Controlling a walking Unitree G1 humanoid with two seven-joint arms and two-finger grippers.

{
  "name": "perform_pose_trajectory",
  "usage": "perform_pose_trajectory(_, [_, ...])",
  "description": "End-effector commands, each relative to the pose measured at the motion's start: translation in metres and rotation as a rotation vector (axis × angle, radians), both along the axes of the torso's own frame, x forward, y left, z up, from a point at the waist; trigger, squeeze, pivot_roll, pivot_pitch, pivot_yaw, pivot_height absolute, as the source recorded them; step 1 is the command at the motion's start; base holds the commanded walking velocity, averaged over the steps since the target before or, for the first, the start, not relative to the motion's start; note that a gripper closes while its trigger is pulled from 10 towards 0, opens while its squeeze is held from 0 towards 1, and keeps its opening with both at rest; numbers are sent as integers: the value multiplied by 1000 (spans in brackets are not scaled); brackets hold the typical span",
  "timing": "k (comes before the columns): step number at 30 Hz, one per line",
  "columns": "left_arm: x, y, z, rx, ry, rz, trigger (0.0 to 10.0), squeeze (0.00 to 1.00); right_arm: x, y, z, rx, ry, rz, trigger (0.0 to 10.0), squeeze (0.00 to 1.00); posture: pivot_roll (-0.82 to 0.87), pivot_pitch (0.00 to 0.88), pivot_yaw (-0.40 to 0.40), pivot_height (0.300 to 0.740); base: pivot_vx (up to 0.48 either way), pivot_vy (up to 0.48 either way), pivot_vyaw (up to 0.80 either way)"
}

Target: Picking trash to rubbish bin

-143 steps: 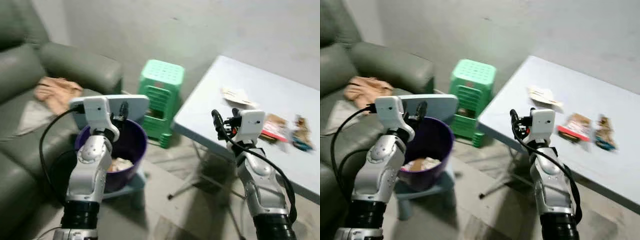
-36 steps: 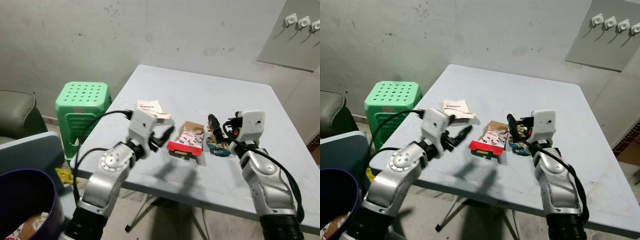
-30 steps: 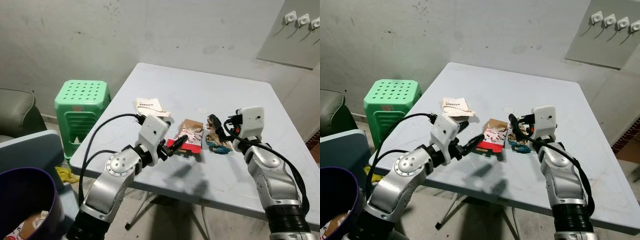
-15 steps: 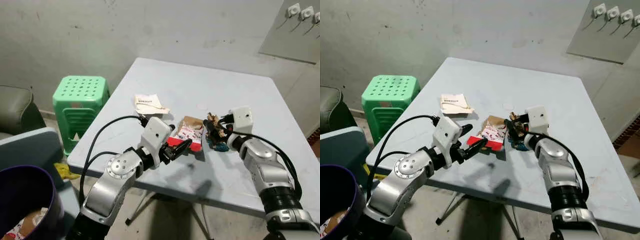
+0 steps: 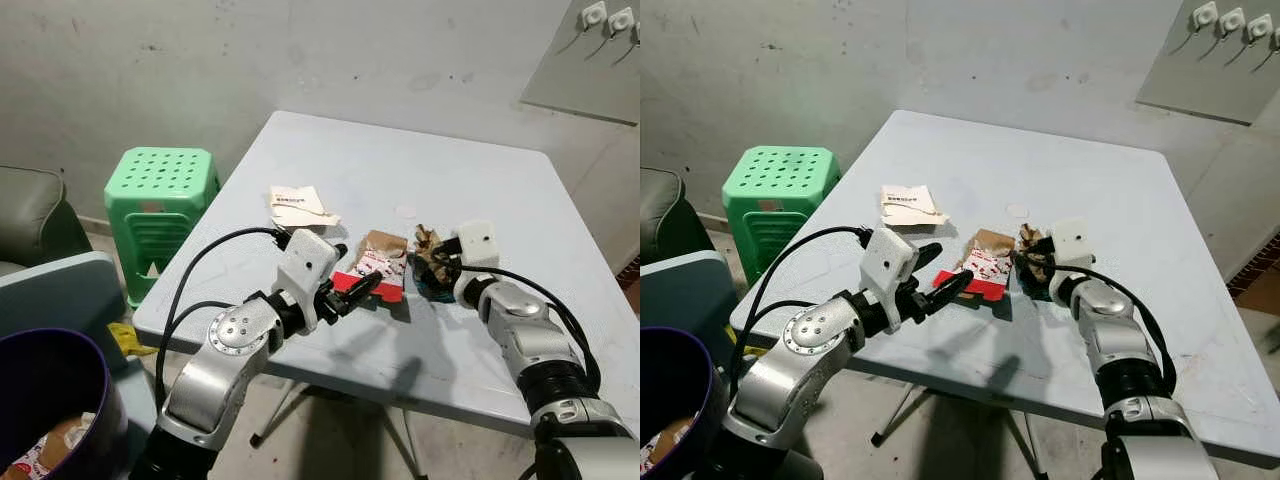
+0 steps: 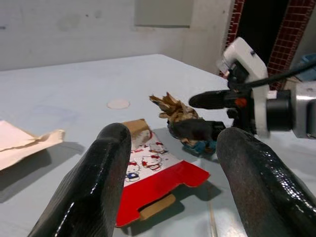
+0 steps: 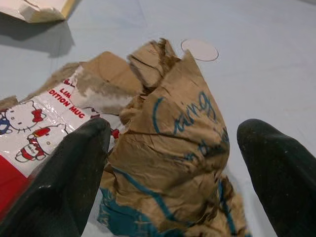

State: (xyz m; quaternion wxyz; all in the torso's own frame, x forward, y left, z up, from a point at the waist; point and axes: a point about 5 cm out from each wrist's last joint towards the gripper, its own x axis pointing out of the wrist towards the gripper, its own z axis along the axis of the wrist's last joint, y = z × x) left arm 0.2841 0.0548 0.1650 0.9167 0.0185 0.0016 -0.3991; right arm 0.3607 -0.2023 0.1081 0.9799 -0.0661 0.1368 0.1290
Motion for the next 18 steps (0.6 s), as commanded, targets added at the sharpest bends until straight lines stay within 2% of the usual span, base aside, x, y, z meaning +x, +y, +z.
perform_pose_trajectory(1, [-1,0,6,-11,-17,1,10000,0,2,-6,5,1,-4,7,0,0,77,77,-102,740,0,0,0])
perform_pose_trajectory(18, [5,2,11,-28,-31,28,10000,0,0,-7,2,-14,-31,16,0,0,80,46,-95,740,0,0,0])
